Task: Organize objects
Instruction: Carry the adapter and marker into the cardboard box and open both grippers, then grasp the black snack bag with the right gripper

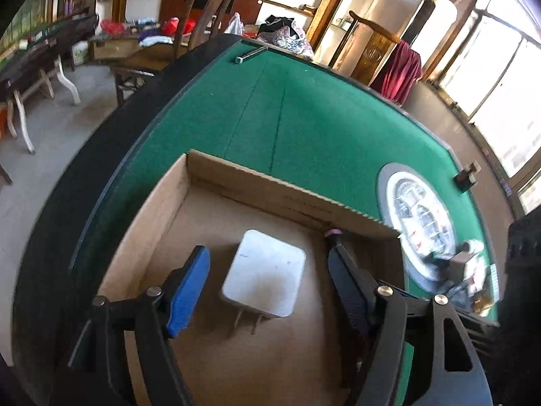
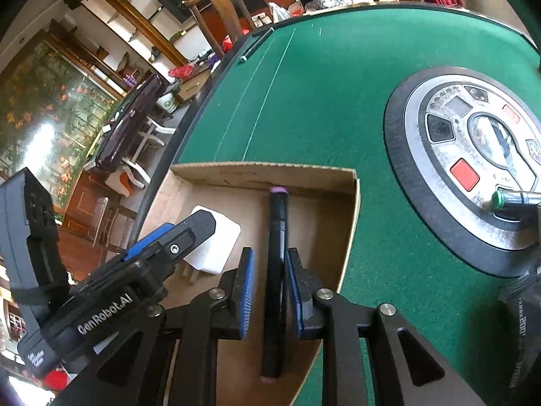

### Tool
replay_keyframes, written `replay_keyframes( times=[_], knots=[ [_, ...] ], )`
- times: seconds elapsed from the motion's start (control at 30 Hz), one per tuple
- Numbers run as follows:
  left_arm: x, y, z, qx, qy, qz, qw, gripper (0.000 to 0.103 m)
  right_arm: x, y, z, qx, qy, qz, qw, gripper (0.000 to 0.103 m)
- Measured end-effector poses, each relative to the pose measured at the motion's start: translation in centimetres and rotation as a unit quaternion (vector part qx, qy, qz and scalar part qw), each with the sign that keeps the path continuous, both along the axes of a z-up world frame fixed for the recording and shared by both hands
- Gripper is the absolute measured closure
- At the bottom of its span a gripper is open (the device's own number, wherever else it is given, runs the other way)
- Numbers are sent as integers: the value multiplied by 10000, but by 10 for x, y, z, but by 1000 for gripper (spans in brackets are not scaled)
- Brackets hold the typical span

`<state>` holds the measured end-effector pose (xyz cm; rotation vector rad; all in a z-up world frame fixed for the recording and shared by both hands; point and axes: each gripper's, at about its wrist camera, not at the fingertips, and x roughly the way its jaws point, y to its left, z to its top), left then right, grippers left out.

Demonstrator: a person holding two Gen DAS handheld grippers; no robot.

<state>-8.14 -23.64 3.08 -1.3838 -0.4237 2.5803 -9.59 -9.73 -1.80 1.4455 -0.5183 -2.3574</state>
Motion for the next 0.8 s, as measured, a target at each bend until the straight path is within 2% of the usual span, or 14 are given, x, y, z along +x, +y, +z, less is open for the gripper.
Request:
replay_keyframes(
  times=[0.1, 0.23, 0.27, 0.33, 0.5, 0.57, 0.67, 0.8],
  knots=[
    [8, -4, 10, -100, 131, 115, 9998, 28, 8, 5, 11, 86, 227, -19, 9997, 70],
    [40, -8, 29, -709, 559, 422, 9950, 20, 30, 13, 32, 195, 616, -25, 9979, 52],
    [51, -11, 31, -747, 659, 568, 9934, 18, 37, 17, 36, 238, 717, -32, 9971, 45],
    [67, -17, 28, -678, 661, 854, 9918, 16, 52, 22, 42, 307, 902, -67, 9954, 39],
    [91, -20, 6, -461, 288, 1142, 9920, 16, 83, 45, 45, 173, 976, -155, 9950, 36],
    [101, -17, 7, -367, 323, 1173, 9919, 16, 92, 54, 44, 81, 946, -197, 9953, 35],
    [107, -8, 8, -512, 404, 1040, 9924, 16, 109, 76, 43, 28, 985, -328, 9946, 35],
    [116, 3, 30, -430, 571, 925, 9931, 16, 135, 116, 46, 103, 1130, -593, 9918, 33]
  ],
)
